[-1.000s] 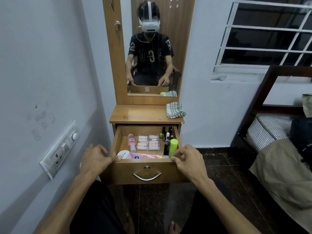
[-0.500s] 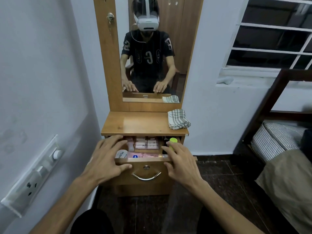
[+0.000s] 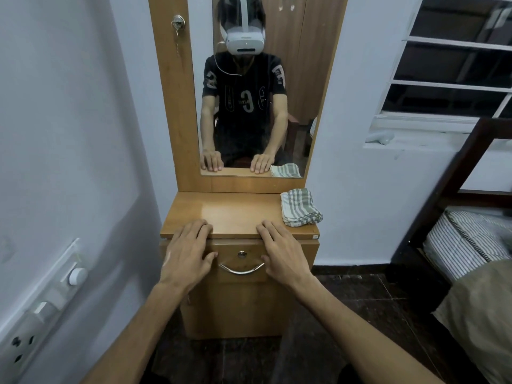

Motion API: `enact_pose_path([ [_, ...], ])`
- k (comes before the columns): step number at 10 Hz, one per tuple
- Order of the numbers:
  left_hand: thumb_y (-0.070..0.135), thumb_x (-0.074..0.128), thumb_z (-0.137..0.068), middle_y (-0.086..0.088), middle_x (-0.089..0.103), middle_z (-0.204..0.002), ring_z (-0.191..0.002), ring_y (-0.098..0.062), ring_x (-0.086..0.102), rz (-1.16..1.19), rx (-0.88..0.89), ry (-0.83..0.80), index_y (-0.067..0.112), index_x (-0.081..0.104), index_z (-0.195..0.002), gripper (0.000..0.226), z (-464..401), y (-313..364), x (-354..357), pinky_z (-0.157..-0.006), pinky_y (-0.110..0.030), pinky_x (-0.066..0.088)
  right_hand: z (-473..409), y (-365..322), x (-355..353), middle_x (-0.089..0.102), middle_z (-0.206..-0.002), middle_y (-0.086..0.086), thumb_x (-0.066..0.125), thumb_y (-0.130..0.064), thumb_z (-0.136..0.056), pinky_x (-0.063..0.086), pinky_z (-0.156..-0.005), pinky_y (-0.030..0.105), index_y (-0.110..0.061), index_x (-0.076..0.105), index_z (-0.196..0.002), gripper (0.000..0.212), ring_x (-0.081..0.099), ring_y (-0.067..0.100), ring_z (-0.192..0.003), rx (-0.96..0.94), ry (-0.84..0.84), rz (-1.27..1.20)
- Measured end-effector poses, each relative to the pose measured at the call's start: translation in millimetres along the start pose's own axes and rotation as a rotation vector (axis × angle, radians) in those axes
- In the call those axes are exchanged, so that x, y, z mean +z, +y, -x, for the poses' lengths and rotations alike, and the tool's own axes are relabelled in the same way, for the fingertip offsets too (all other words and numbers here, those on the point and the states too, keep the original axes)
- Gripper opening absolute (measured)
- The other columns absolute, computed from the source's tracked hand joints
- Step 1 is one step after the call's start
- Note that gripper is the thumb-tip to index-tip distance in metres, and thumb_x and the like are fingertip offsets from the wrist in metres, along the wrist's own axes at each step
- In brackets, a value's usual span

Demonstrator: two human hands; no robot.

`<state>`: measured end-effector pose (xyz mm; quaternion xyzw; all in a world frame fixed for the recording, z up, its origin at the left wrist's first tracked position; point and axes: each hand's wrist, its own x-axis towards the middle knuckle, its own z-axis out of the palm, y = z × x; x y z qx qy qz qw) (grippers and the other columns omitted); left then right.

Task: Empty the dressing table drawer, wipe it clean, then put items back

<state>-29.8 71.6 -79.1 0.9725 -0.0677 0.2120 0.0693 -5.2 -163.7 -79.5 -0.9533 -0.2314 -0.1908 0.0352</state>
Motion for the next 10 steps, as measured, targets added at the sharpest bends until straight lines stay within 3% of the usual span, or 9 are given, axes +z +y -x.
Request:
enact_pose_path([
  [1,0.035,0.086,-0.074,-0.003,0.061,-0.121,-0.114,-0.024,0.058,-0.050,-0.003,0.104,0.015,0.062,-0.120,0.055,-2.4,2.3,10.2,-0.106,-0.043,0.047,-4.4,-0.7,2.5,0.062,-0.132,0.007,0.097,-0.020,-0.059,0.053,-0.100,0.033,-0.012,0.061,-0.126,0.077,0.060,0.027,-0.119,0.019,0.039,-0.027],
  [3,0.025,0.086,-0.074,-0.008,0.061,-0.111,-0.102,-0.027,0.054,-0.058,-0.037,0.235,0.012,0.063,-0.110,0.045,-6.2,5.0,30.0,-0.091,-0.045,0.048,-11.6,-0.9,22.1,0.063,-0.120,0.006,0.083,-0.002,-0.064,0.050,-0.100,0.034,-0.012,0.064,-0.116,0.055,0.059,0.026,-0.113,0.044,0.153,-0.028],
  [6,0.028,0.083,-0.075,-0.011,0.058,-0.113,-0.101,-0.031,0.053,-0.052,-0.083,0.203,0.010,0.061,-0.112,0.047,-8.7,8.4,35.4,-0.087,-0.045,0.044,-11.8,-8.5,28.9,0.061,-0.122,0.005,0.084,-0.003,-0.060,0.050,-0.104,0.035,-0.013,0.062,-0.117,0.062,0.058,0.026,-0.117,0.115,0.176,-0.105],
  [7,0.033,0.080,-0.073,-0.011,0.057,-0.113,-0.102,-0.030,0.053,-0.045,-0.111,0.150,0.009,0.059,-0.113,0.051,-8.2,14.2,30.9,-0.090,-0.045,0.044,-10.7,-11.2,22.9,0.059,-0.123,0.004,0.078,-0.006,-0.066,0.050,-0.106,0.036,-0.014,0.061,-0.118,0.055,0.056,0.024,-0.118,0.133,0.162,-0.153],
  [8,0.035,0.067,-0.071,-0.007,0.057,-0.109,-0.100,-0.027,0.052,0.023,-0.127,0.153,0.010,0.058,-0.109,0.047,-7.6,18.1,21.0,-0.091,-0.043,0.043,-9.5,-10.9,7.7,0.059,-0.121,0.000,0.067,-0.021,-0.073,0.049,-0.101,0.030,-0.016,0.061,-0.117,0.044,0.055,0.017,-0.113,0.142,0.158,-0.204],
  [9,0.039,0.056,-0.076,0.000,0.053,-0.100,-0.092,-0.018,0.049,0.089,-0.111,0.183,0.014,0.059,-0.101,0.035,-15.7,17.8,12.7,-0.086,-0.037,0.043,-16.2,-6.6,-6.7,0.065,-0.111,-0.002,0.059,-0.028,-0.079,0.052,-0.089,0.026,-0.015,0.067,-0.109,0.033,0.058,0.013,-0.101,0.137,0.152,-0.253],
  [10,0.040,0.048,-0.084,0.003,0.057,-0.093,-0.084,-0.014,0.052,0.211,-0.140,0.241,0.015,0.064,-0.096,0.032,-35.0,19.1,3.8,-0.078,-0.034,0.046,-34.6,-1.0,-22.2,0.074,-0.109,-0.001,0.052,-0.032,-0.090,0.053,-0.085,0.030,-0.015,0.073,-0.113,0.036,0.064,0.014,-0.096,0.216,0.132,-0.326],
])
